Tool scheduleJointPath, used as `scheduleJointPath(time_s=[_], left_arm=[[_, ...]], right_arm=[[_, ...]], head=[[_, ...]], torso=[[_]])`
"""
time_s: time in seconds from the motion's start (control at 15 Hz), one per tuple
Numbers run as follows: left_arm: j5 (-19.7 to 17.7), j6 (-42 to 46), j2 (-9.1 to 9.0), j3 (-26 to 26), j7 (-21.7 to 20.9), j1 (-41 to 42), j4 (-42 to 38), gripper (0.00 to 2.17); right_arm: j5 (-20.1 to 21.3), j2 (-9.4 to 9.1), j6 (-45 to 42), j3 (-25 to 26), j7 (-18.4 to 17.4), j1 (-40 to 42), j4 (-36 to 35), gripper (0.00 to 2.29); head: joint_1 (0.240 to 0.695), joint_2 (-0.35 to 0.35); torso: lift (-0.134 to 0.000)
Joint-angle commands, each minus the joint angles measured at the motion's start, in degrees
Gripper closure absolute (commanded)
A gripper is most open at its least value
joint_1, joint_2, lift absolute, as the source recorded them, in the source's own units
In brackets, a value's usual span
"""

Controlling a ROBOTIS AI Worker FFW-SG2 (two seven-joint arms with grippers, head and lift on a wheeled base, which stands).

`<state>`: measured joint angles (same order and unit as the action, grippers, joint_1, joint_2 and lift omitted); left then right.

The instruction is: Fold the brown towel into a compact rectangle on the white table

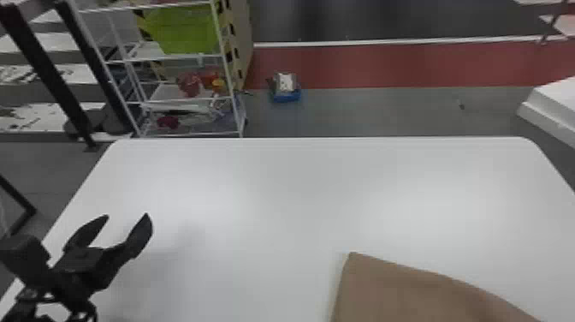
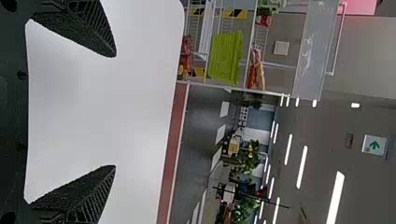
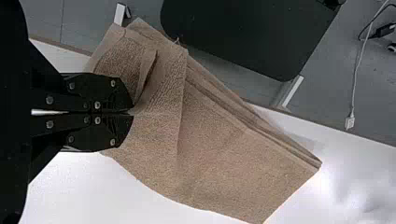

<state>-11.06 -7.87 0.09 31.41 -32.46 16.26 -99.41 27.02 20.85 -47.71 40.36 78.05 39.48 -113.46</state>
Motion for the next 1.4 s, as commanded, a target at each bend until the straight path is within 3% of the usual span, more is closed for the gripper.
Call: scheduleJointPath(time_s=[0.0,0.07,0.13,0.27,0.4,0.8,1.0,1.27,1.33], left_arm=[[0.0,0.0,-0.24,-0.1,0.0,-0.1,0.1,0.02],[0.1,0.0,-0.24,-0.2,0.0,-0.2,0.1,0.02],[0.1,0.0,-0.24,-0.3,0.1,-0.2,0.2,0.02],[0.1,0.0,-0.24,-0.5,0.1,-0.3,0.3,0.02],[0.2,0.0,-0.24,-0.5,0.2,-0.3,0.4,0.02],[0.7,0.0,-0.24,-0.8,-0.4,-0.7,0.8,0.02],[1.7,-0.4,-0.24,-1.0,-3.0,-0.7,0.5,0.06],[2.1,-15.6,-0.24,-1.7,-13.2,-0.6,-3.1,0.12],[2.9,-19.3,-0.24,-2.7,-15.3,-0.4,-4.7,0.14]], right_arm=[[-0.1,0.07,-0.1,1.0,0.3,0.0,-0.2,1.53],[0.0,0.15,0.0,1.2,0.3,0.0,-0.3,1.50],[0.0,0.15,0.4,1.5,0.3,-0.1,-0.2,1.25],[-2.1,0.15,5.0,3.1,0.3,-1.2,-0.2,0.47],[-4.5,0.33,7.2,4.9,0.3,-1.7,-0.4,0.18],[-11.3,-0.81,8.3,5.4,0.3,-1.2,-0.4,0.18],[-13.9,-1.60,10.2,5.0,0.3,-1.4,0.3,0.18],[-15.2,-2.57,10.1,5.6,0.3,-1.6,3.2,0.18],[-15.5,-3.01,9.5,6.1,0.3,-1.7,4.3,0.18]], head=[[0.695,0.097],[0.695,0.093],[0.695,0.089],[0.695,0.080],[0.695,0.051],[0.695,0.025],[0.695,0.028],[0.695,-0.003],[0.695,-0.049]], torso=[[-0.123],[-0.123],[-0.123],[-0.123],[-0.123],[-0.123],[-0.123],[-0.123],[-0.123]])
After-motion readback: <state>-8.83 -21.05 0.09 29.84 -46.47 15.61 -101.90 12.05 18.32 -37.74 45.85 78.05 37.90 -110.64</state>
